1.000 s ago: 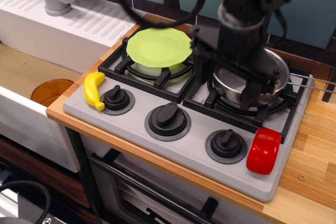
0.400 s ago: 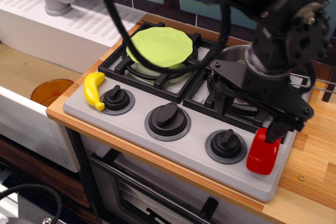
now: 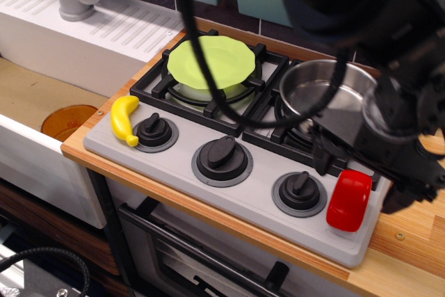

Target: End effector reaching salmon

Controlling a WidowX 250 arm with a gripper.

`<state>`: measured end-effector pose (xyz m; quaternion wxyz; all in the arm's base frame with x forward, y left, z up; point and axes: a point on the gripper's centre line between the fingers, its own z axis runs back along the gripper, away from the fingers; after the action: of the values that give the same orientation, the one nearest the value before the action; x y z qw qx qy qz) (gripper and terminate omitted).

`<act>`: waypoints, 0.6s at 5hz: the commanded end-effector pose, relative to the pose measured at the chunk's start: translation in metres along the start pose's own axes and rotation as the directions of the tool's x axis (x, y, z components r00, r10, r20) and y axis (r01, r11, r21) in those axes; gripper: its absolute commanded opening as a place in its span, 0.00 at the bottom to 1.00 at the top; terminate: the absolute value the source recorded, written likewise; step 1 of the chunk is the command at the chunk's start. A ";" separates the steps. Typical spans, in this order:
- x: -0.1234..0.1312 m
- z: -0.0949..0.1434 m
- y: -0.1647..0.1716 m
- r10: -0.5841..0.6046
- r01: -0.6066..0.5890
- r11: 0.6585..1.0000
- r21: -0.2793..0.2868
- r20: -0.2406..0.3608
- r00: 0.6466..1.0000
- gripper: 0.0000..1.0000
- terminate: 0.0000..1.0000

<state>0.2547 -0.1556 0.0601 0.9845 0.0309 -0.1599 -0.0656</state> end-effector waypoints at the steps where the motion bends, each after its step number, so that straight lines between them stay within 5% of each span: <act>1: 0.000 -0.009 -0.010 -0.006 0.007 1.000 -0.010 0.062 0.998 1.00 0.00; 3: -0.005 -0.023 0.004 -0.023 0.024 1.000 -0.013 0.099 0.995 1.00 0.00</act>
<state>0.2523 -0.1458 0.0297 0.9765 0.0294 -0.1966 -0.0835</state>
